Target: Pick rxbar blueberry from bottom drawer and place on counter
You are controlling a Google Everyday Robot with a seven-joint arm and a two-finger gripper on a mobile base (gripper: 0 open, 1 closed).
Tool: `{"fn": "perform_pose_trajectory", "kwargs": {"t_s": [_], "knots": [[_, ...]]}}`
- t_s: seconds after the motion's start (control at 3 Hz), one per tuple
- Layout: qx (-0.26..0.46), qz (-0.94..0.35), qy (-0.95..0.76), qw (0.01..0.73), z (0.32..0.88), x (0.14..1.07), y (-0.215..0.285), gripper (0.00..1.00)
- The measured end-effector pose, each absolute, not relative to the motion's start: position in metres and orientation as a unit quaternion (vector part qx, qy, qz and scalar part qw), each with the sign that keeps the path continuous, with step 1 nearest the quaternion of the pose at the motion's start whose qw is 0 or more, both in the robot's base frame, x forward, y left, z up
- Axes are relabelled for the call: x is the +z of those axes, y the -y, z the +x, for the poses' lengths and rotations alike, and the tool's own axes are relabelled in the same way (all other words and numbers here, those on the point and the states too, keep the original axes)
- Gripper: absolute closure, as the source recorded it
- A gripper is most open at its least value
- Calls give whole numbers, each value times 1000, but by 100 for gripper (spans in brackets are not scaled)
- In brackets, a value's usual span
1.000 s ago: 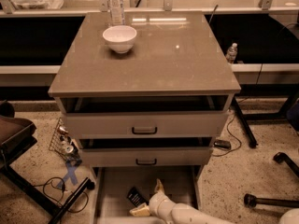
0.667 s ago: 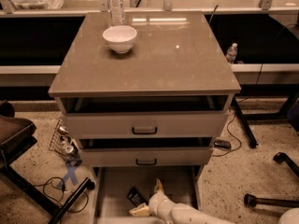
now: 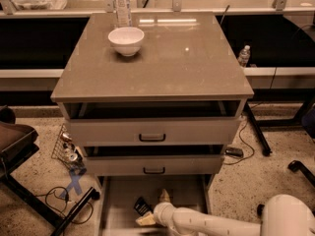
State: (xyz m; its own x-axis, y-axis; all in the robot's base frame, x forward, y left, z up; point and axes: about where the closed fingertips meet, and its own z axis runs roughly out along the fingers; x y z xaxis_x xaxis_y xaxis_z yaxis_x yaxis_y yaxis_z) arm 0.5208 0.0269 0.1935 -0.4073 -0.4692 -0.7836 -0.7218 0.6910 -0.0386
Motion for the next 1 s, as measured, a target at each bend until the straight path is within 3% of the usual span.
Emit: {"fn": "perform_pose_trajectory", "kwargs": {"t_s": [1.0], "knots": [[167, -390, -826, 371, 516, 160, -47, 0]]}}
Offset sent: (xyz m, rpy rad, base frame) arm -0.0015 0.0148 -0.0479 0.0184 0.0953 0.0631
